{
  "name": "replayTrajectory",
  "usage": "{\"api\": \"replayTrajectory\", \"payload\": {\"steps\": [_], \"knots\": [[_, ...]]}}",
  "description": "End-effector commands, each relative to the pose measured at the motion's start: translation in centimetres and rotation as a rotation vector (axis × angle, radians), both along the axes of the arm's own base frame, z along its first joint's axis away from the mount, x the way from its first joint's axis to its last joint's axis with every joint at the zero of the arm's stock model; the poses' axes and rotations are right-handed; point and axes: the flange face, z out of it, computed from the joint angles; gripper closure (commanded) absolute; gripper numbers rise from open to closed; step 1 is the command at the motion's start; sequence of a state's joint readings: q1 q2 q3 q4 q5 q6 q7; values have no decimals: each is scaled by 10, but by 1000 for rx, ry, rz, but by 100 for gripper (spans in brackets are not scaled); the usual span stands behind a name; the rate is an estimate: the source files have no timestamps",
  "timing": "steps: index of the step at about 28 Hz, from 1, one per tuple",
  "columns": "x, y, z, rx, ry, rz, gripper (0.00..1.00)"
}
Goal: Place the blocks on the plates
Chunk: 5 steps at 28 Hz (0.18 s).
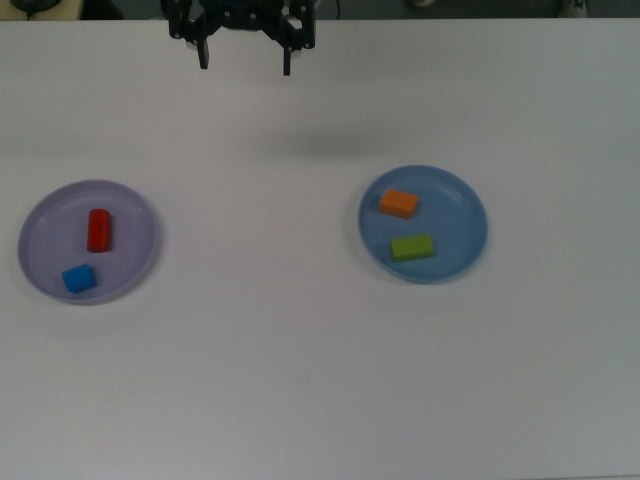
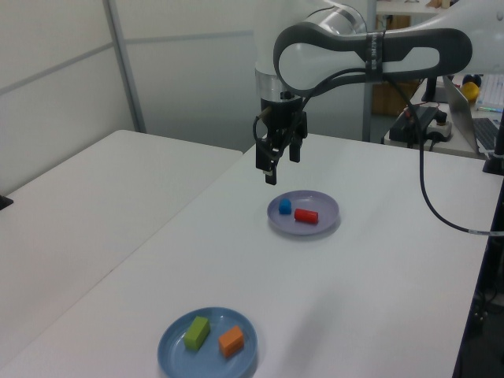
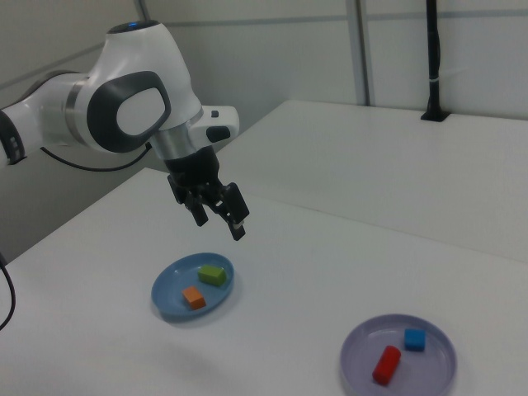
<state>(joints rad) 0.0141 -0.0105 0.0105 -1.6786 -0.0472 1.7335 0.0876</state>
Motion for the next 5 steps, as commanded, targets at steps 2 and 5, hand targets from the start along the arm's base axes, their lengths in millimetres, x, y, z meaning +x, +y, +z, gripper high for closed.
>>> {"api": "replayTrajectory", "payload": {"steps": [2,5], "knots": [[-3,-7,0,18,24,-16,0],[-5,-9,-1,13,44,-18,0]]}}
